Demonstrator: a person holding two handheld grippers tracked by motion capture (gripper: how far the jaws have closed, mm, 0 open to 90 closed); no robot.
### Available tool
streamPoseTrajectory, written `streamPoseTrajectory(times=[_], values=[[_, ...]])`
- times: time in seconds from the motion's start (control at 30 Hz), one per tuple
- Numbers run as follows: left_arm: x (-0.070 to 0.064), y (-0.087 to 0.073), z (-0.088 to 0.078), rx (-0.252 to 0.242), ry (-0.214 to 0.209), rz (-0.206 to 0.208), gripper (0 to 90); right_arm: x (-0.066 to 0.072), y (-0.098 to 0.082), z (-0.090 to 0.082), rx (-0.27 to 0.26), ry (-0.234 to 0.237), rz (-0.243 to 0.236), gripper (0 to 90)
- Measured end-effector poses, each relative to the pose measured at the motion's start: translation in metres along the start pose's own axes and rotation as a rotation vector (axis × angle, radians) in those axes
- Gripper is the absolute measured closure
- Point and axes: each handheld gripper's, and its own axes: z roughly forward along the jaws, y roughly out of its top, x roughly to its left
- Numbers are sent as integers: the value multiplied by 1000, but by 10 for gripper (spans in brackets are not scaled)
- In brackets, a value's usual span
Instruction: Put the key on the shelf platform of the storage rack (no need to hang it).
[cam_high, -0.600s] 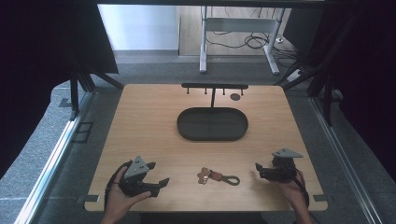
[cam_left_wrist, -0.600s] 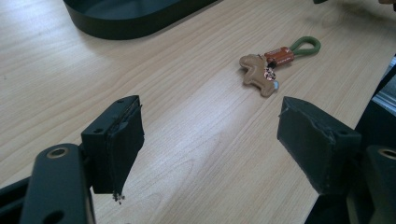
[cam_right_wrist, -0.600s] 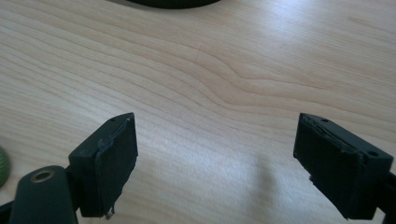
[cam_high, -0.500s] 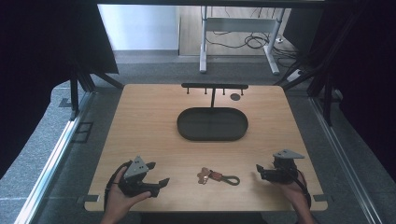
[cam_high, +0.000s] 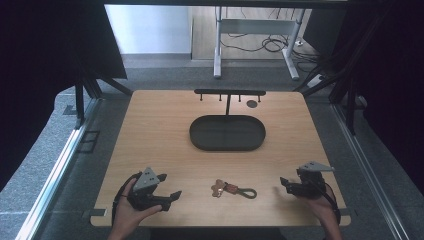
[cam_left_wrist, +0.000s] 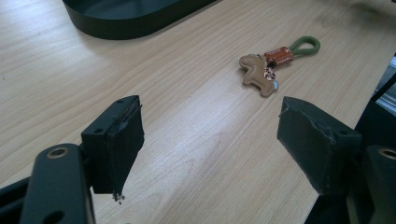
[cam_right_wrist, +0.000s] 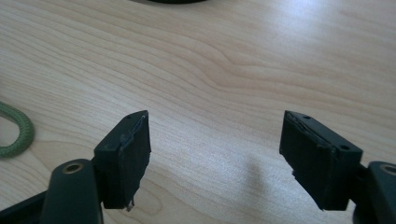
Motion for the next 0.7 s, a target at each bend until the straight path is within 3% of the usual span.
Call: streamPoseTrajectory(times=[0.3, 0.53, 0.7], values=[[1, 0, 3, 7, -2, -6, 229, 0, 2, 3, 19, 21, -12, 281], [7, -1, -4, -9, 12, -22, 229, 3, 19, -6, 20, 51, -41, 287], [6, -1, -4, -11, 0, -22, 229, 11, 35, -12, 64, 104, -106, 300]])
